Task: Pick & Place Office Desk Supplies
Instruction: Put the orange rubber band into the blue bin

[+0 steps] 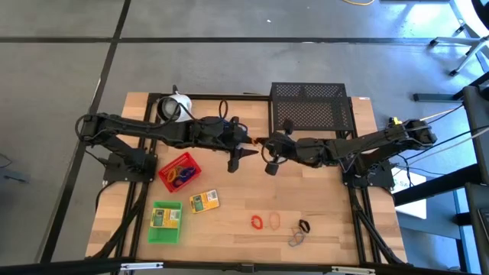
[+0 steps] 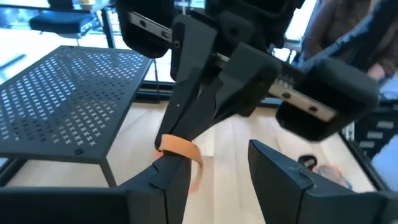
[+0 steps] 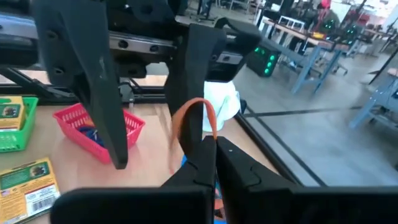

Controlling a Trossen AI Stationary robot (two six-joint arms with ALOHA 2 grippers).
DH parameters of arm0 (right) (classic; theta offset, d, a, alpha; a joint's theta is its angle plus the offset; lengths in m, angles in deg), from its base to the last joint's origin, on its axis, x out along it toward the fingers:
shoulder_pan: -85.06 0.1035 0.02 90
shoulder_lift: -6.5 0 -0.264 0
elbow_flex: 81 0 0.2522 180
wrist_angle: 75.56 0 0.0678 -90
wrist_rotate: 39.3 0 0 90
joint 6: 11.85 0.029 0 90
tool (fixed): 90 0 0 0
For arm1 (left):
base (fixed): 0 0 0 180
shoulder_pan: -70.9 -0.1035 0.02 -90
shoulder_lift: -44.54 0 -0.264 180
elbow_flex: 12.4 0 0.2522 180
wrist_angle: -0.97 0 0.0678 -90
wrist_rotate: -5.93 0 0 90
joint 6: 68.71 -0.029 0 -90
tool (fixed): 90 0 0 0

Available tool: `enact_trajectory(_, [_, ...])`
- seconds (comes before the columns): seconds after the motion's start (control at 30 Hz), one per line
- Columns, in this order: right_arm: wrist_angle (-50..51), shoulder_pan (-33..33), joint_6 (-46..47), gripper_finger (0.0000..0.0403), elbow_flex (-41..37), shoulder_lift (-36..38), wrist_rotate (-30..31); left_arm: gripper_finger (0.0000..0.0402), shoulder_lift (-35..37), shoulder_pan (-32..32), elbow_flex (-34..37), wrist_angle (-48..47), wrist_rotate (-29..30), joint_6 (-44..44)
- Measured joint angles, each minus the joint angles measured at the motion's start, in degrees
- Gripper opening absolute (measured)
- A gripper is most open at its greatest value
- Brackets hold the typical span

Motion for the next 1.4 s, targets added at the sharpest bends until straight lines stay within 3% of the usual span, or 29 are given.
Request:
enact_trajectory(0.3, [-0.06,0.0,-1.08,0.001,0.0,0.0,0.24,0.0131,-0.02,0.02,0.0,0.09,2.34,1.95])
enact_trajectory(0.6, [-0.03,0.0,-1.18,0.0011,0.0,0.02,-2.67,0.001,-0.5,0.0,0.0,-0.31,3.69,2.34])
enact_trajectory(0.9, [0.59,-1.63,9.89,0.0016,0.0,0.15,-7.64,0.0003,-0.48,0.0,0.0,-1.09,3.31,3.34])
enact_trajectory(1.13, [3.72,-2.65,14.49,0.0082,0.07,3.47,-11.11,0.0003,-0.48,-0.15,-0.07,-3.88,3.88,3.74])
enact_trajectory(1.4, [10.45,-2.67,18.5,0.0173,0.09,8.64,-10.72,0.0002,-0.48,-0.77,-0.07,-7.09,5.31,4.5])
